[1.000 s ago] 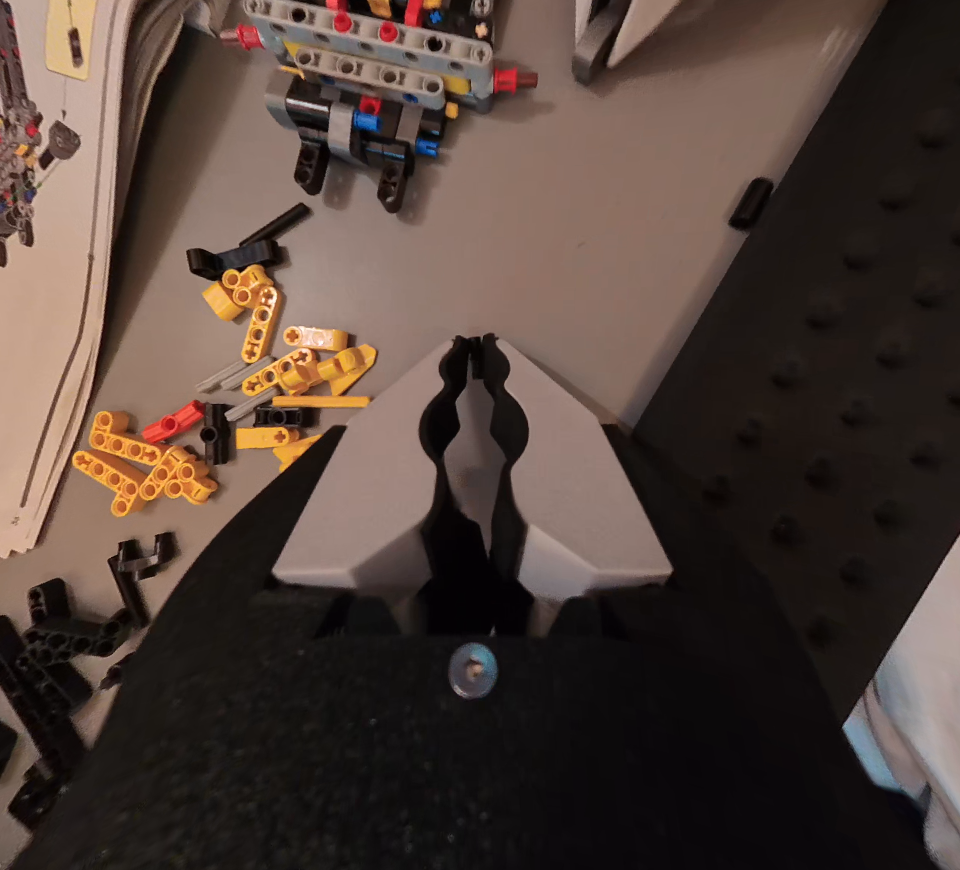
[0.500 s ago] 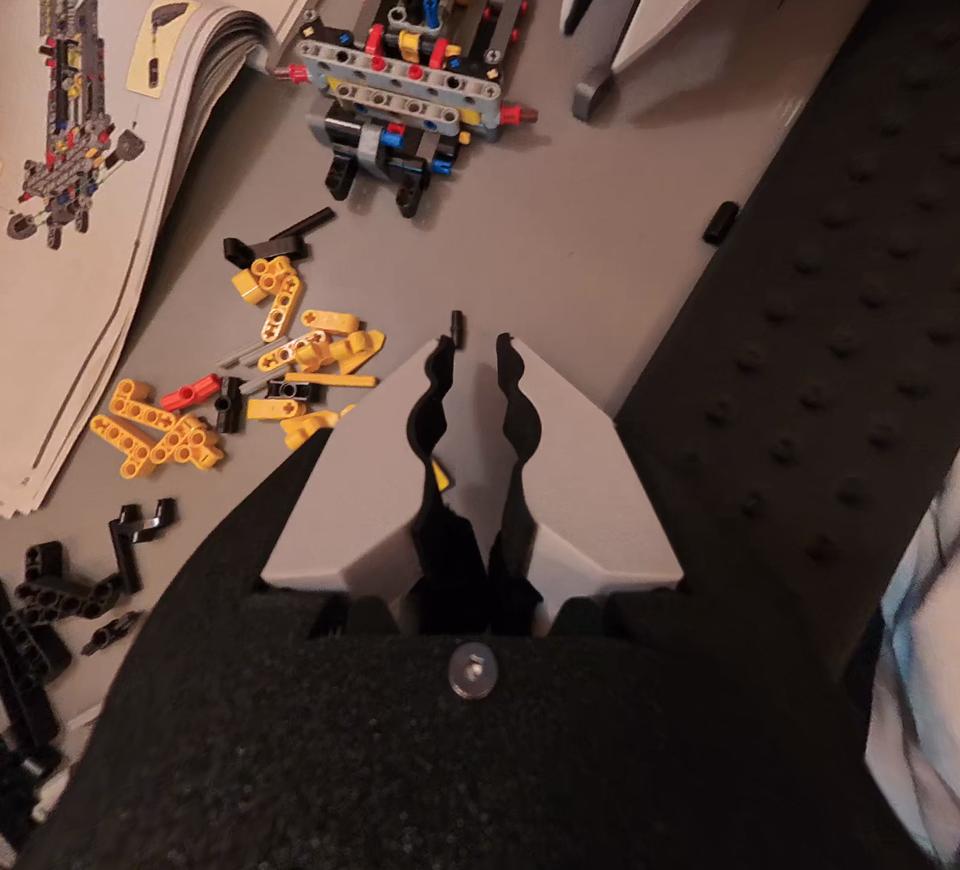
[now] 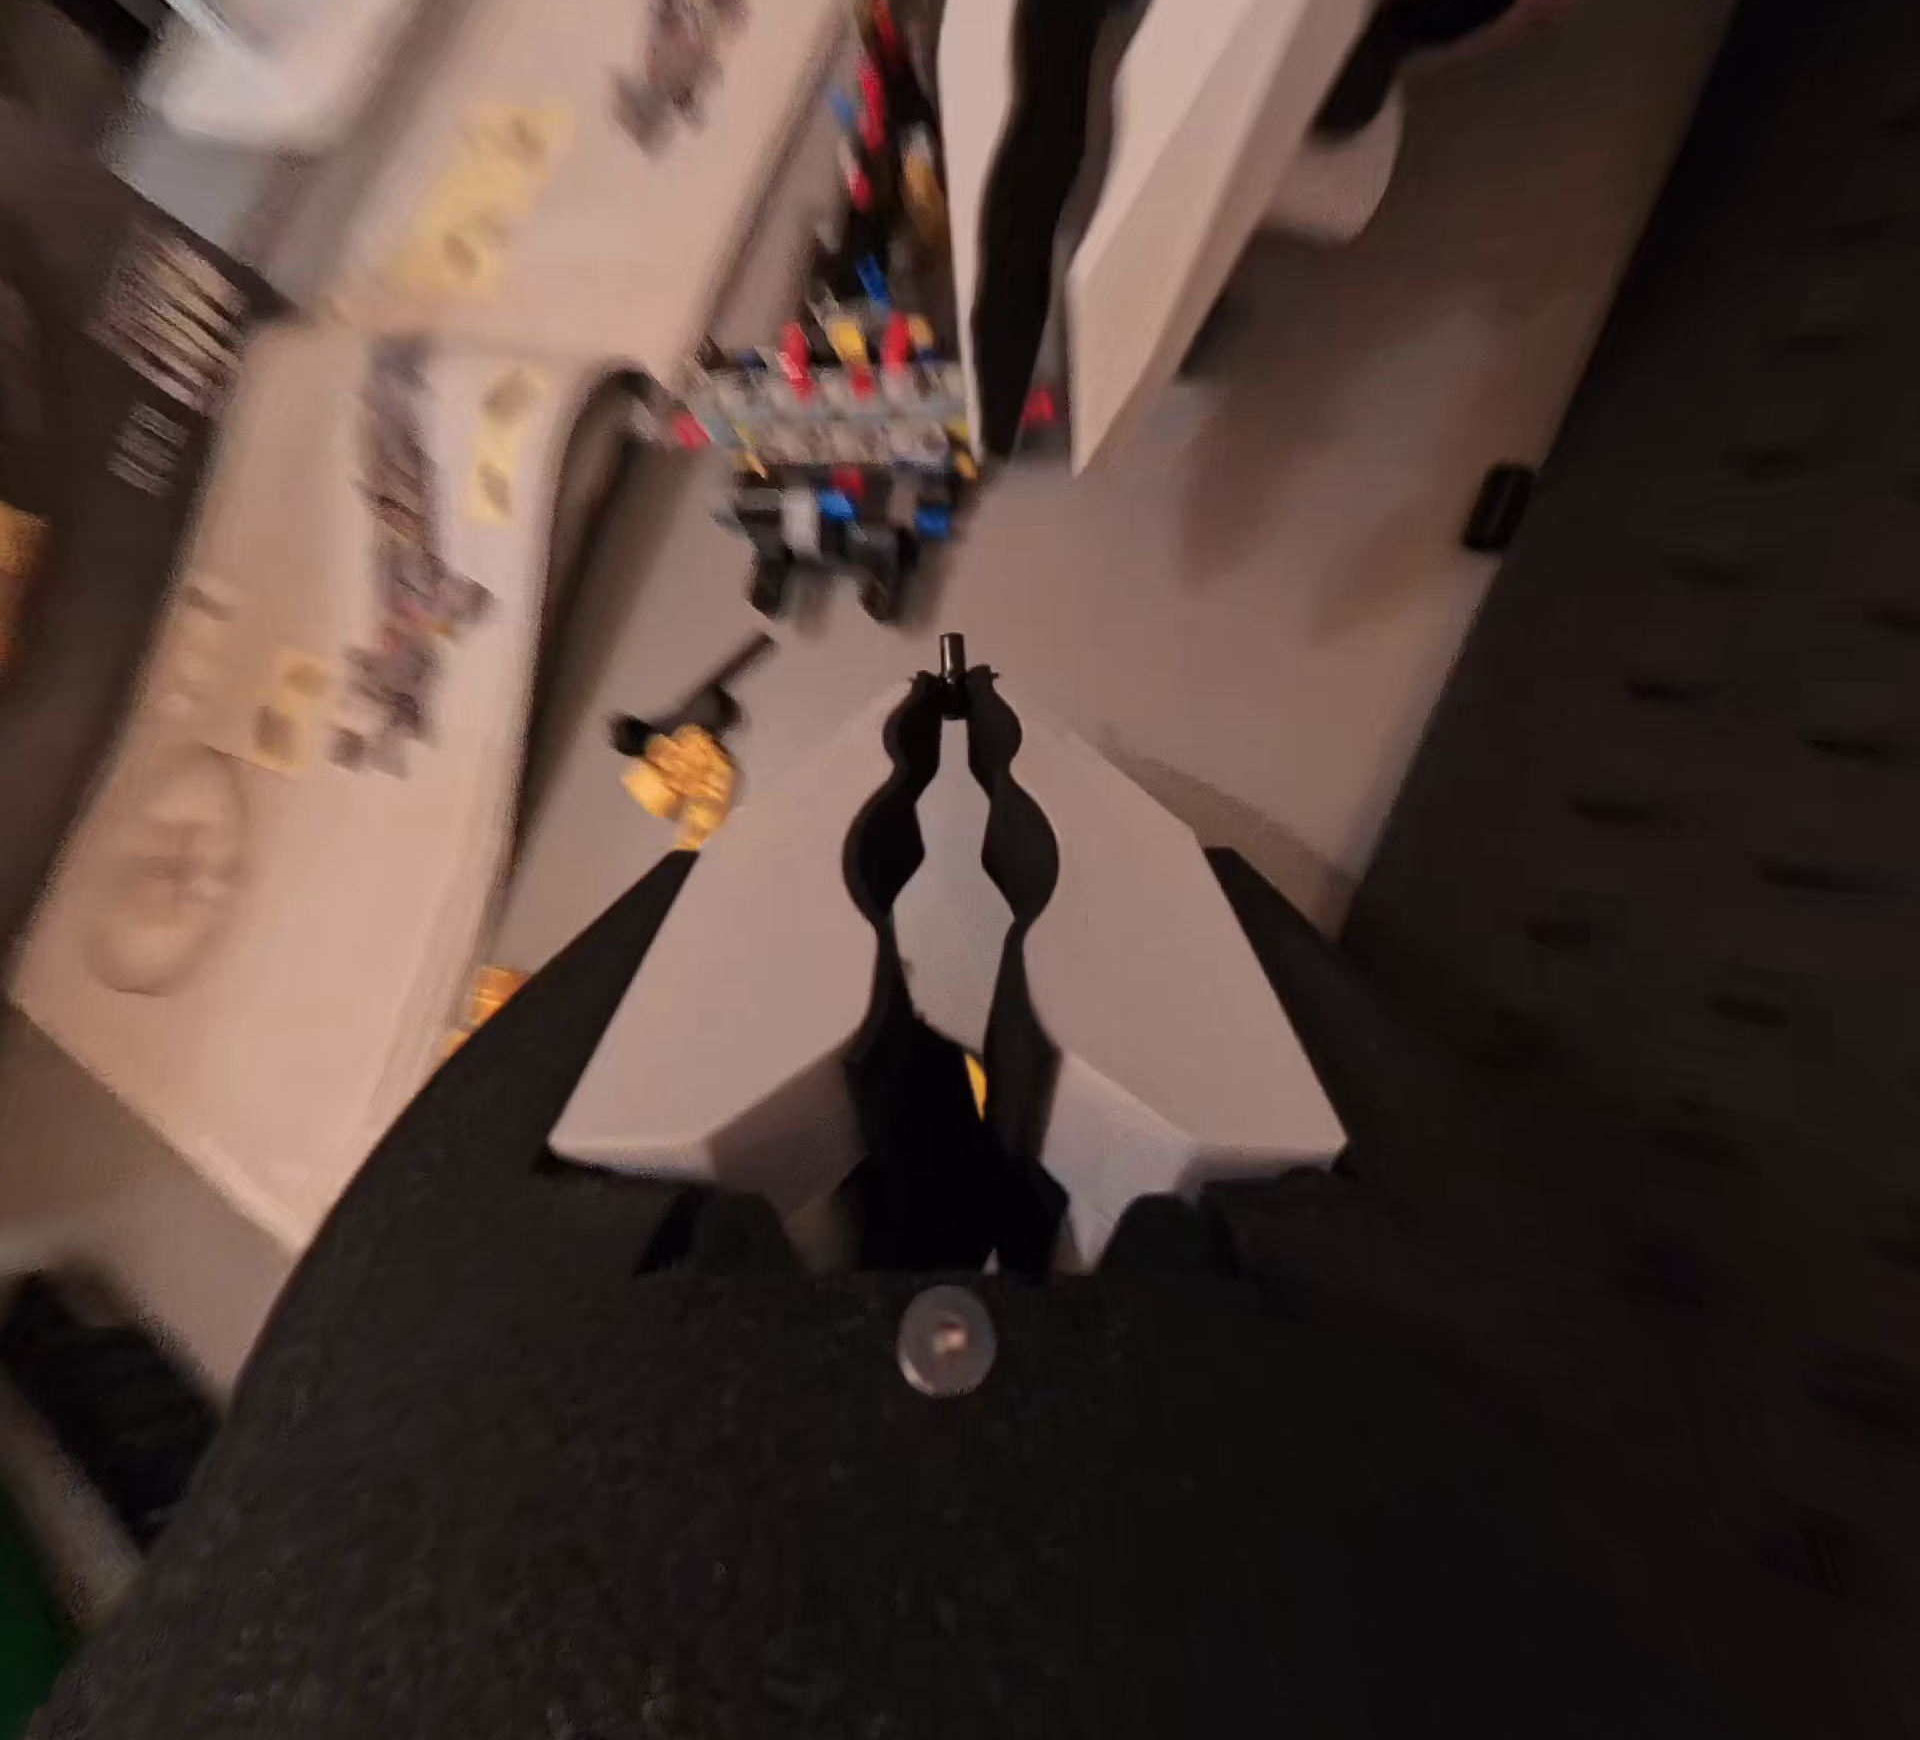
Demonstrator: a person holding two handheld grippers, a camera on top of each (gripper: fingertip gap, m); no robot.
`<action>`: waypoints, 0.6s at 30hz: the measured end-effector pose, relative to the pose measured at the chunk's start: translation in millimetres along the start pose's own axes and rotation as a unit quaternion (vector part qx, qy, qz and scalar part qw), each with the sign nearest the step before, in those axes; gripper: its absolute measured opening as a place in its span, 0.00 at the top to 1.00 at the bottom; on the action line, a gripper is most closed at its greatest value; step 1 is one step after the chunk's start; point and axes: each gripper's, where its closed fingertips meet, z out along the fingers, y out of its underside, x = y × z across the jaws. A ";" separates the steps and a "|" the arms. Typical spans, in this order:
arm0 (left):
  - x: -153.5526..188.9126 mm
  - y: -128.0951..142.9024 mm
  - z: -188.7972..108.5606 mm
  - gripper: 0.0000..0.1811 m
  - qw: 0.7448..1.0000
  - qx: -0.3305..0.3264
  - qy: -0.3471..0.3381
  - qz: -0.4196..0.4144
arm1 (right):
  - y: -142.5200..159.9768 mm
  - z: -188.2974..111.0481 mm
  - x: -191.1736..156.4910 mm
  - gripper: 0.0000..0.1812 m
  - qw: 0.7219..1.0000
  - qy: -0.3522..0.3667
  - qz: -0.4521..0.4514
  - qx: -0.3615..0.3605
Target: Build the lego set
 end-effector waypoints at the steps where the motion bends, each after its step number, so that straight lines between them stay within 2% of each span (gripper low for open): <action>1: -4.5 -12.7 -5.6 0.98 0.998 0.027 -0.035 0.033 | -6.9 -0.1 2.9 0.90 0.999 -0.005 0.034 0.014; 4: -7.7 -42.0 -19.6 0.98 0.986 0.086 -0.096 0.104 | -27.2 -3.9 2.6 0.90 0.989 -0.057 0.116 0.067; 7: -13.2 -52.5 -22.5 0.98 0.979 0.100 -0.125 0.127 | -38.3 -9.7 -5.7 0.93 0.979 -0.113 0.141 0.094; 13: -16.6 -66.6 -25.1 0.99 0.974 0.128 -0.127 0.136 | -41.3 -15.6 -5.3 0.94 0.968 -0.147 0.167 0.118; 18: -16.5 -70.3 -22.5 0.99 0.972 0.123 -0.128 0.156 | -47.4 -19.5 -6.7 0.96 0.963 -0.159 0.167 0.138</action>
